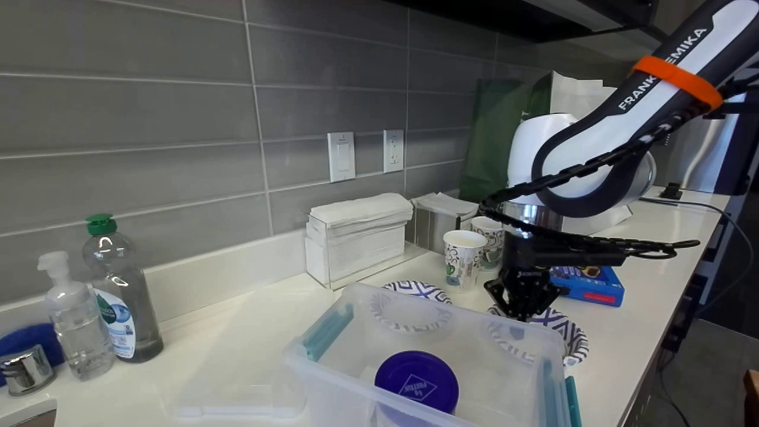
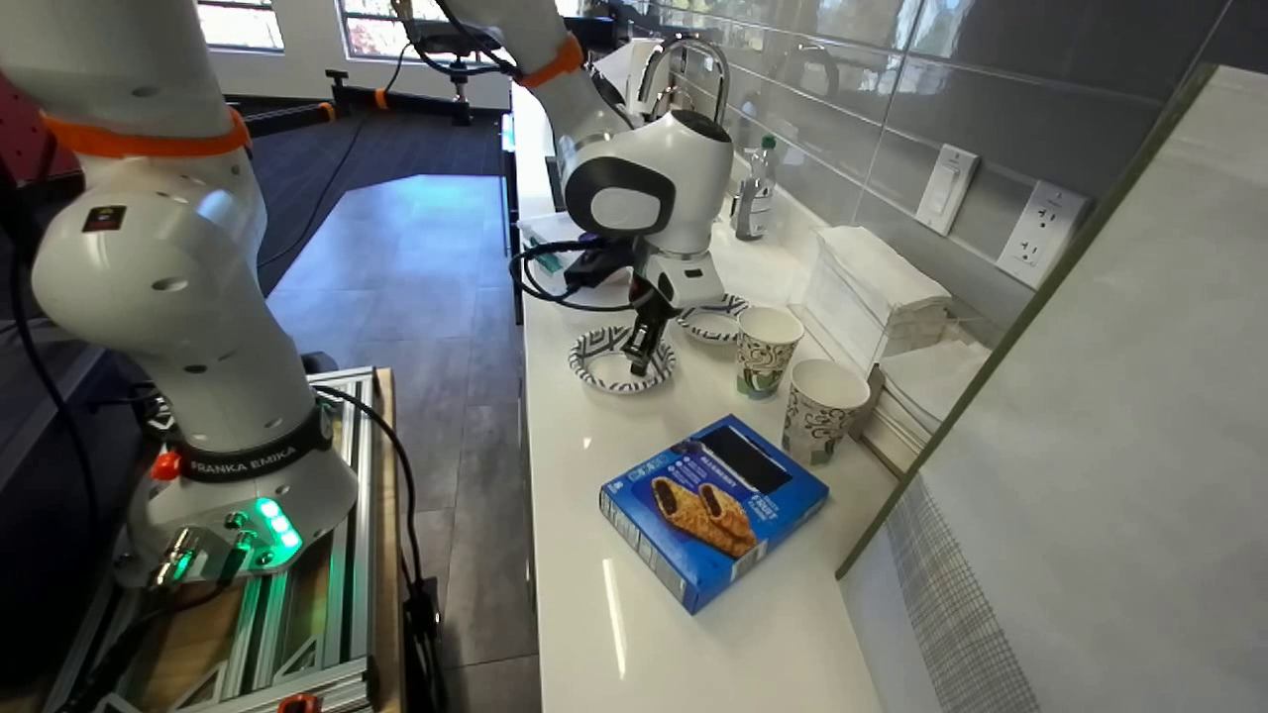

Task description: Unstack the black and white bowls.

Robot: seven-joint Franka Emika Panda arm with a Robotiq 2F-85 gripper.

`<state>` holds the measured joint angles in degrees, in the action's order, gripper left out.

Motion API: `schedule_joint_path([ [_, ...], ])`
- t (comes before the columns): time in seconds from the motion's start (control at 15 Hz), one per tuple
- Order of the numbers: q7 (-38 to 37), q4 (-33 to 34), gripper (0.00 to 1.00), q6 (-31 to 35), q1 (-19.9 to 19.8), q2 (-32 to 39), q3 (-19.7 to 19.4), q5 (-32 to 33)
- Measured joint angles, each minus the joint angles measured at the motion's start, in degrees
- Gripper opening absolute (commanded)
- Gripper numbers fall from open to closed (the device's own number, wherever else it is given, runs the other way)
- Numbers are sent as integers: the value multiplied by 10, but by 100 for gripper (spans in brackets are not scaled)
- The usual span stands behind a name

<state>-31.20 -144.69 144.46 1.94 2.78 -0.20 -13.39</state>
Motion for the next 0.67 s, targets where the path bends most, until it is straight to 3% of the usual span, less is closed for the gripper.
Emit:
schedule_joint_path([
  [0.67,-68,-8,0,41,-18,0,-28,75],
])
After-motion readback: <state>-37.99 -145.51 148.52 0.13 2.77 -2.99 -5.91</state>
